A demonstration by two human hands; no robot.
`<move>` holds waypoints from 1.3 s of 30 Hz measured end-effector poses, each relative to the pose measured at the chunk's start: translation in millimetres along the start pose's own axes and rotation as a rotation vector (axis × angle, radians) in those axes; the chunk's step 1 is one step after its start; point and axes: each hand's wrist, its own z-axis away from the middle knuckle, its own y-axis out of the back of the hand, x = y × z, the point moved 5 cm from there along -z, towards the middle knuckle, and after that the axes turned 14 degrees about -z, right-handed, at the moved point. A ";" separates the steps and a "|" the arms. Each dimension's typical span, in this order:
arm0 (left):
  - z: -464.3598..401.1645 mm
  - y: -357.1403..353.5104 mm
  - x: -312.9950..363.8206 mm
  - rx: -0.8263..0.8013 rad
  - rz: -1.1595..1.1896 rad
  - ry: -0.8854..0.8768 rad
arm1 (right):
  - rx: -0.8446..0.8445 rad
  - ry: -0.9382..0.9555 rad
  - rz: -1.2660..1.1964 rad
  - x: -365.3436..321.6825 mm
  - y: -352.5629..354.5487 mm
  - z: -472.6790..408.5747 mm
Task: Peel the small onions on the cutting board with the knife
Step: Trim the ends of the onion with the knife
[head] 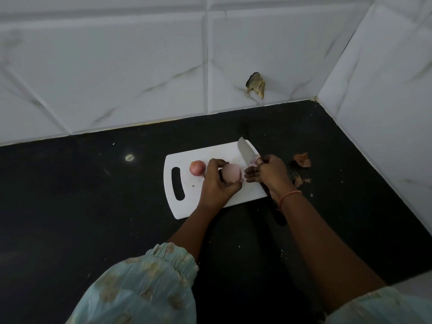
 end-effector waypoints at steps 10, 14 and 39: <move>-2.3 -2.0 1.2 -0.048 0.026 0.005 | 0.329 0.533 0.720 -35.5 77.9 -7.4; -3.2 -3.5 1.1 -0.075 0.013 0.004 | 0.403 0.575 0.692 -36.8 86.9 -9.3; -2.5 -1.1 3.0 -0.046 0.019 0.027 | 0.552 0.588 0.452 -22.6 74.6 -38.6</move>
